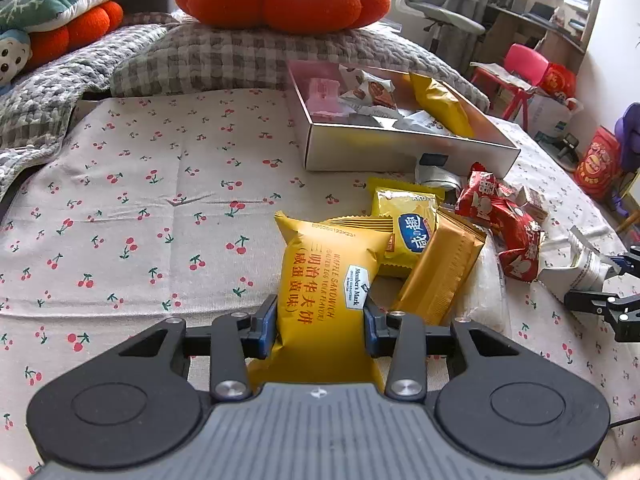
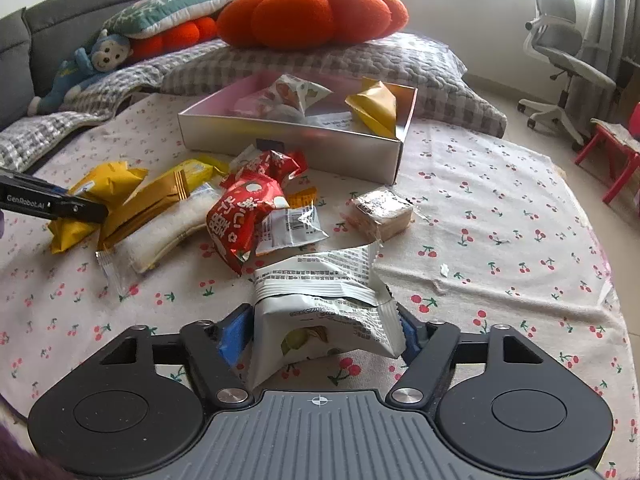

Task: Organize snacks
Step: 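Grasp the yellow Mendel's Mark packet with the left tool while the right grasps a white packet, then carry the yellow and white packets into the box with both tools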

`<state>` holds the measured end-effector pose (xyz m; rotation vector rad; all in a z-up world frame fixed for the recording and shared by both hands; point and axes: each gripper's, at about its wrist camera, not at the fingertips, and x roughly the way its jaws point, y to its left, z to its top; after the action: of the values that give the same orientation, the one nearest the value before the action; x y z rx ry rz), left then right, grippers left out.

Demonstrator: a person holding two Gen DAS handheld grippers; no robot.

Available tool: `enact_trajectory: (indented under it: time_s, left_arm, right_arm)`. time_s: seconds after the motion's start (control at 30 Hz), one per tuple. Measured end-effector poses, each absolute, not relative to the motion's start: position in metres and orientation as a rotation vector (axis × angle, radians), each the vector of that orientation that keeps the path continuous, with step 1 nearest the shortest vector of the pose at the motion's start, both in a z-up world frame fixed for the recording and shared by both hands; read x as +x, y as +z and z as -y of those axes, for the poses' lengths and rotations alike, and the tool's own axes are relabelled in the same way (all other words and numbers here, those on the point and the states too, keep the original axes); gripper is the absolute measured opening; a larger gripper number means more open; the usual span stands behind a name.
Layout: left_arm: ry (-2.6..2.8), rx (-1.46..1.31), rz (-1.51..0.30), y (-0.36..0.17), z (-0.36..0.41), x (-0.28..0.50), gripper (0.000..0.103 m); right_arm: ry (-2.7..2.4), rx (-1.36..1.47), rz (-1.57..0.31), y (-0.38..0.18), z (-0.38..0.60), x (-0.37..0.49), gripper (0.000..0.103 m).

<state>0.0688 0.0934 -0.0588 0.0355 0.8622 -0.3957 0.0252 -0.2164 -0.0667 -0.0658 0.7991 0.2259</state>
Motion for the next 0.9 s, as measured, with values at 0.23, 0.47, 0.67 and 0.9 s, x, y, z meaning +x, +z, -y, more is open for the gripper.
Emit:
enact_trajectory:
  time_s: [0.23,0.47,0.67,0.9]
  left_arm:
    - [-0.389,0.022,-0.849,-0.053,-0.094,0.069,0.037]
    - [-0.382,0.008,-0.844,-0.048,-0.096,0.071,0.036]
    - [-0.373,-0.017,-0.831,-0.039,-0.097,0.075,0.036]
    - [-0.377,-0.046,-0.808,-0.023,-0.091,0.082,0.036]
  right_arm:
    - [0.248,-0.063,-0.776,-0.061,0.214,0.024,0.061]
    - [0.247,-0.055,-0.757,-0.055,0.214,0.024,0.060]
    - [0.245,-0.031,-0.734,-0.046,0.216,0.026,0.060]
    - [0.244,-0.004,-0.703,-0.032,0.216,0.032,0.060]
